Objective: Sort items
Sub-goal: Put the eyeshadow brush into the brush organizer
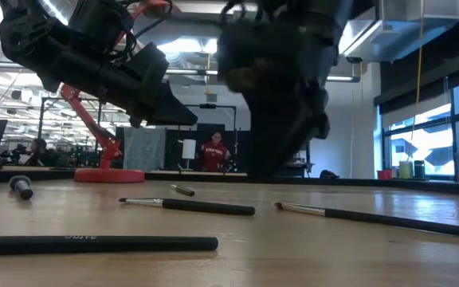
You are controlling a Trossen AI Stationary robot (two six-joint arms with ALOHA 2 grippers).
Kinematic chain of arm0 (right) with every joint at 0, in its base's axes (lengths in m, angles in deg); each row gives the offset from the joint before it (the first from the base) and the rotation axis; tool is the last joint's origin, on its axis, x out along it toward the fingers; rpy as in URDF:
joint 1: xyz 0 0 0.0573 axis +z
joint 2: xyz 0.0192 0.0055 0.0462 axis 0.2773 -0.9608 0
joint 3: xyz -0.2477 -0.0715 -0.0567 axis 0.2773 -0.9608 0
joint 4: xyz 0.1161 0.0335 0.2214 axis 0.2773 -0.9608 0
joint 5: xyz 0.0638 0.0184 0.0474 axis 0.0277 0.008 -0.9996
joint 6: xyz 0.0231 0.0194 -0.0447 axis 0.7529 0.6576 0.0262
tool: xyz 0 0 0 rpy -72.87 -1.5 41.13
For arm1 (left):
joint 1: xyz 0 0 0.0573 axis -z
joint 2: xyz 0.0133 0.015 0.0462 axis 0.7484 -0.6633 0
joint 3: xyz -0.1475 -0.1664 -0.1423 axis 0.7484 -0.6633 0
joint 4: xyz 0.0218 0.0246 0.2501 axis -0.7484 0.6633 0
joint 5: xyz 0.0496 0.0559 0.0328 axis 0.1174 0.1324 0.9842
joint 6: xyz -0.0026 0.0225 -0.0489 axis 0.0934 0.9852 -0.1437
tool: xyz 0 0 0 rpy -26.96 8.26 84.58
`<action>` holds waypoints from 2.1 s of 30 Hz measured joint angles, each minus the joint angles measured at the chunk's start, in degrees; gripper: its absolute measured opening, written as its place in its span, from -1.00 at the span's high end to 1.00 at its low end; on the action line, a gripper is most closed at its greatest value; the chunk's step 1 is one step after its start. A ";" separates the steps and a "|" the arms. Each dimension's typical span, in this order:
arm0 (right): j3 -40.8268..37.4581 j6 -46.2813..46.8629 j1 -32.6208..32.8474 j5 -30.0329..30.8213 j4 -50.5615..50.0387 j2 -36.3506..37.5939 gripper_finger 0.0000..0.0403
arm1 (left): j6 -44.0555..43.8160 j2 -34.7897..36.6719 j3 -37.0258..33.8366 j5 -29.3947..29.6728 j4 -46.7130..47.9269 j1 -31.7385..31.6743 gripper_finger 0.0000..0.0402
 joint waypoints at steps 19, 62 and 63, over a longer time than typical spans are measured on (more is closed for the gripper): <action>5.67 -0.47 0.51 -3.84 -12.85 -6.69 0.91 | -0.87 0.00 0.00 -0.47 0.92 0.00 0.71; -5.33 47.20 40.75 42.04 -54.75 24.56 0.96 | -3.88 0.00 0.00 2.91 4.98 3.10 0.71; -5.43 47.59 40.76 41.49 -54.59 24.56 0.93 | -3.89 0.00 0.00 3.02 4.98 3.10 0.71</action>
